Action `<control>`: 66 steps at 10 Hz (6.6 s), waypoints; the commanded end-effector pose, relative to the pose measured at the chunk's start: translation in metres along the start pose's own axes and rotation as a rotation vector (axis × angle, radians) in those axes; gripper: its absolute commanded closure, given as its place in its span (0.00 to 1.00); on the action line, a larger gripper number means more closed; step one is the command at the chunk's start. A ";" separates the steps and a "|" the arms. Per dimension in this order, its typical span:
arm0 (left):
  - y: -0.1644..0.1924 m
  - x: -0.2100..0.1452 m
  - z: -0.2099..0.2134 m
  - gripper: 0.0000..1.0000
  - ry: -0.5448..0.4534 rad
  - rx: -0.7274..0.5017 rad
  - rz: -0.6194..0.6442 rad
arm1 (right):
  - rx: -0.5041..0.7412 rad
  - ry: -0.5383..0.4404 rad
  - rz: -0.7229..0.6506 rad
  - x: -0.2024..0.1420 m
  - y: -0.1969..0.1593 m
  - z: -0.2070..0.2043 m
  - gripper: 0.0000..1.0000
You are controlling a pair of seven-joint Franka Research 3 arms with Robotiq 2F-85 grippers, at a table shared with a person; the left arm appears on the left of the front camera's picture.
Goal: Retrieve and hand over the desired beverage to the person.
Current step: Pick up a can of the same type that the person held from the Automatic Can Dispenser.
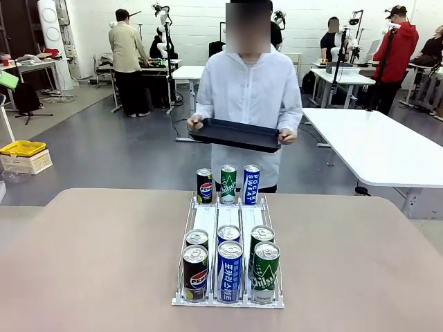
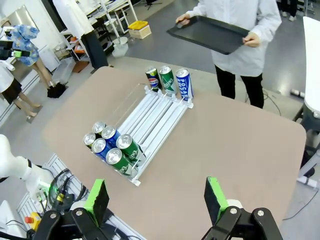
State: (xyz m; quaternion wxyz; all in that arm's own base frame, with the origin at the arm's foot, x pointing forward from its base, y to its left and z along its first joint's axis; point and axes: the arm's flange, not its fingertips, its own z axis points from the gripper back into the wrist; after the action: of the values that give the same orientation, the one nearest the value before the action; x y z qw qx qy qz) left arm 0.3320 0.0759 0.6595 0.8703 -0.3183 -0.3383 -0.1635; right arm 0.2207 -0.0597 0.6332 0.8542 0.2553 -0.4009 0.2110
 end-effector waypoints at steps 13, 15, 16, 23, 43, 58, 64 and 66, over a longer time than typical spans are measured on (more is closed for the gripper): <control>0.000 0.000 0.000 0.00 -0.006 -0.016 -0.014 | 0.023 -0.002 0.011 0.000 0.000 -0.001 0.00; 0.000 0.000 0.000 0.00 -0.006 -0.016 -0.014 | 0.023 -0.002 0.011 0.000 0.000 -0.001 0.00; 0.000 0.000 0.000 0.00 -0.006 -0.016 -0.014 | 0.023 -0.002 0.011 0.000 0.000 -0.001 0.00; 0.000 0.000 0.000 0.00 -0.006 -0.016 -0.014 | 0.023 -0.002 0.011 0.000 0.000 -0.001 0.00; 0.000 0.000 0.000 0.00 -0.006 -0.016 -0.014 | 0.023 -0.002 0.011 0.000 0.000 -0.001 0.00; 0.000 0.000 0.000 0.00 -0.006 -0.016 -0.014 | 0.023 -0.002 0.011 0.000 0.000 -0.001 0.00; 0.000 0.000 0.000 0.00 -0.006 -0.016 -0.014 | 0.023 -0.002 0.011 0.000 0.000 -0.001 0.00; 0.000 0.000 0.000 0.00 -0.006 -0.016 -0.014 | 0.023 -0.002 0.011 0.000 0.000 -0.001 0.00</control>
State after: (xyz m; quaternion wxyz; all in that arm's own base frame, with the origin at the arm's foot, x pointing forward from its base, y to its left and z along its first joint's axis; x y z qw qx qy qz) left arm 0.3319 0.0748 0.6598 0.8691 -0.3216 -0.3387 -0.1629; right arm 0.2205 -0.0598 0.6332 0.8541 0.2543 -0.4013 0.2117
